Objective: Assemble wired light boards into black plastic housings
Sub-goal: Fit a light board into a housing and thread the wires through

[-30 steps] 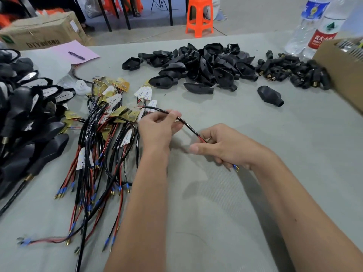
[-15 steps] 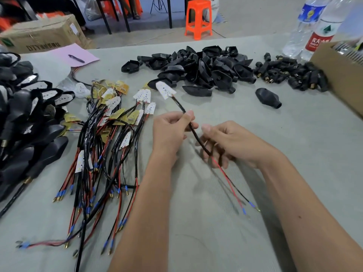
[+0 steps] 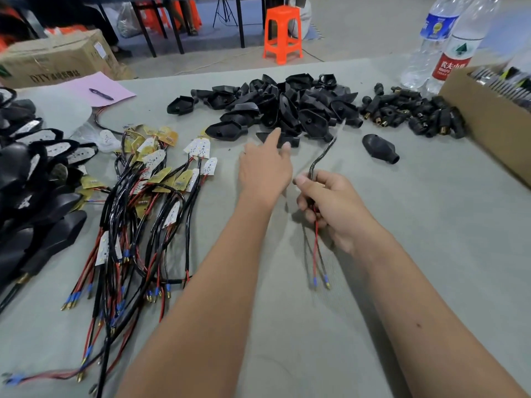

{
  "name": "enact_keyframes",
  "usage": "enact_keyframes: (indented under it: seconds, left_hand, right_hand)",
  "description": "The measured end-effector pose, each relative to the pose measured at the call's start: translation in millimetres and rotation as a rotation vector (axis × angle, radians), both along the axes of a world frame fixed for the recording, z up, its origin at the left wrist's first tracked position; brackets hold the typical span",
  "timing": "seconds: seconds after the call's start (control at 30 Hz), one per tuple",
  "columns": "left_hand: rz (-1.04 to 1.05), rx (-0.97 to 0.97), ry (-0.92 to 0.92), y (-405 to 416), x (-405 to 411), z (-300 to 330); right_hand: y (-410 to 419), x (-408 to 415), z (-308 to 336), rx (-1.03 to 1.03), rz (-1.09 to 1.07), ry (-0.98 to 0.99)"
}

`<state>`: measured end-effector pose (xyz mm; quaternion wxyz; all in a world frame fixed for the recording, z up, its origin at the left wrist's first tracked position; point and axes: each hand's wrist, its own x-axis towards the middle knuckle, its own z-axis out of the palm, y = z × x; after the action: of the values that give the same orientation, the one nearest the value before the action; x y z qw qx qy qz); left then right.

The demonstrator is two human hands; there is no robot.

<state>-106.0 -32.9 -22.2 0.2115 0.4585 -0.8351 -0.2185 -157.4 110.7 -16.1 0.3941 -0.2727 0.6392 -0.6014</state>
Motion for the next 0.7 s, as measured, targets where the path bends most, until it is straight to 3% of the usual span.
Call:
enact_keyframes:
  seconds: [0.1, 0.2, 0.37, 0.53, 0.7]
  left_hand:
    - [0.031, 0.013, -0.079, -2.4, -12.9, 2.9]
    - [0.099, -0.008, -0.026, -6.4, -11.4, -2.3]
    - [0.154, 0.016, 0.044, -8.8, -3.1, 4.3]
    - [0.01, 0.06, 0.133, -1.2, 15.9, 9.7]
    - [-0.002, -0.042, 0.158, 27.7, 66.6, -4.5]
  right_hand:
    - [0.9, -1.7, 0.8, -0.03, 0.017, -0.097]
    - [3.5, -4.4, 0.6, -0.062, 0.058, -0.201]
    - [5.7, 0.7, 3.9, -0.076, 0.093, -0.173]
    - [3.7, 3.1, 1.6, -0.063, -0.003, -0.125]
    - [3.0, -3.1, -1.1, -0.199, 0.017, -0.322]
